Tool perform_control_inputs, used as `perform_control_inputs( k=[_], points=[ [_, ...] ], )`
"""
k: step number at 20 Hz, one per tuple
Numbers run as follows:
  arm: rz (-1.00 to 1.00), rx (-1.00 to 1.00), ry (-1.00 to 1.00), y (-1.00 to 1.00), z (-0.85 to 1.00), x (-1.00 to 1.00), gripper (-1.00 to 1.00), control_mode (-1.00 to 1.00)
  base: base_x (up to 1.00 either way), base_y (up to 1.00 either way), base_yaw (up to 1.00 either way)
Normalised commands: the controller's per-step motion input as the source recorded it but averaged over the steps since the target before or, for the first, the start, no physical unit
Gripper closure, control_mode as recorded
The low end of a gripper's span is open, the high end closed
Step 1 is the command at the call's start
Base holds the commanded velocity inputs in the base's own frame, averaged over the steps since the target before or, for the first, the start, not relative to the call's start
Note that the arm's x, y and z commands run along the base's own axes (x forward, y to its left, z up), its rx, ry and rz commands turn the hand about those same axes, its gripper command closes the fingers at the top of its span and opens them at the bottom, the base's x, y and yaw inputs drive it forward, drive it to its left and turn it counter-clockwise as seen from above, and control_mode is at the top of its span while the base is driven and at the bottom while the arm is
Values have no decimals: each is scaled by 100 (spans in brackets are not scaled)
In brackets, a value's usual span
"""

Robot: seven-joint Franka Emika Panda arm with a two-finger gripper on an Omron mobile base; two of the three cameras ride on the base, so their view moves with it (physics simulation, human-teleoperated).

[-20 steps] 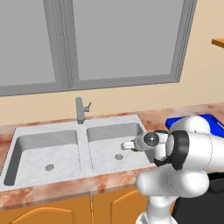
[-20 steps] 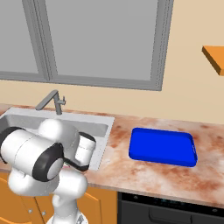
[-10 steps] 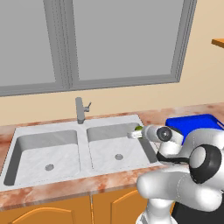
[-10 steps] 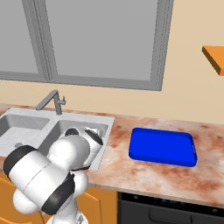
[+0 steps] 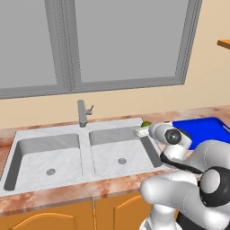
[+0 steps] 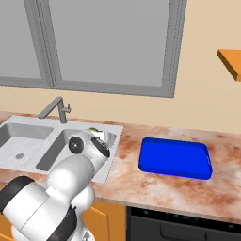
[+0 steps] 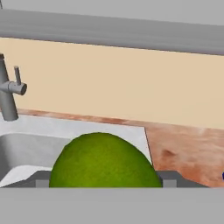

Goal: Pick up all produce items and place them in the sink. Turn on the sink faucet to wash them. Then turn the sink off and put them in the tray.

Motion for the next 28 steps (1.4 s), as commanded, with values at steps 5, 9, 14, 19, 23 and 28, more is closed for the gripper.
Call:
perform_control_inputs(
  k=[5, 9, 14, 19, 23, 28],
  points=[
    [-11, -9, 16, 0, 100, 0, 100, -100, 0, 0, 0],
    [-12, -9, 22, 0, 100, 0, 100, -100, 0, 0, 0],
    [-9, -8, 26, -3, 99, -7, 100, -100, 0, 0, 0],
    [-4, -4, 26, -20, 87, -18, 100, -100, 0, 0, 0],
    [-4, -4, 30, -23, 74, -10, 100, -100, 0, 0, 0],
    [-4, -2, 26, -39, 26, -1, 100, -100, 0, 0, 0]
  ],
)
